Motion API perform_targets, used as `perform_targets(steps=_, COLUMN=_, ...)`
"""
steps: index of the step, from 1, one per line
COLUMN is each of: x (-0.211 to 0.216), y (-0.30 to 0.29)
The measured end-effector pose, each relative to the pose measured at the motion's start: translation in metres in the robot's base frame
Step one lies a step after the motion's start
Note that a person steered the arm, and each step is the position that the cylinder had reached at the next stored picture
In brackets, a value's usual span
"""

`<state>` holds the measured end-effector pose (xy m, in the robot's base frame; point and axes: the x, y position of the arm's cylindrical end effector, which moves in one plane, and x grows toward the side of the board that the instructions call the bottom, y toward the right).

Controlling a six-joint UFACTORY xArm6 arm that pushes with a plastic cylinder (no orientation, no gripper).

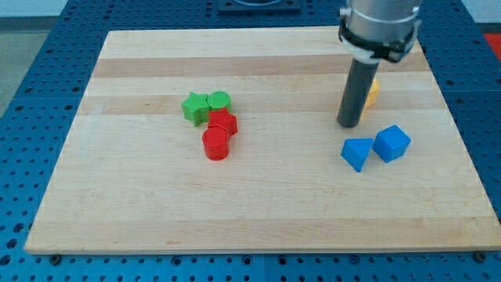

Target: Drag the blue cube closely to the yellow heart

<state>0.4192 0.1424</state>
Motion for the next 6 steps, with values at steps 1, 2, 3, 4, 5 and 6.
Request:
perform_targets(steps=1, x=0.018, y=0.022)
perform_targets(steps=2, x=0.021, y=0.099)
perform_targets(steps=3, x=0.069, y=0.113)
perform_targets(steps=4, x=0.104, y=0.041)
perform_targets(steps=5, x=0.07, y=0.046)
perform_targets(steps=6, x=0.04, y=0.063)
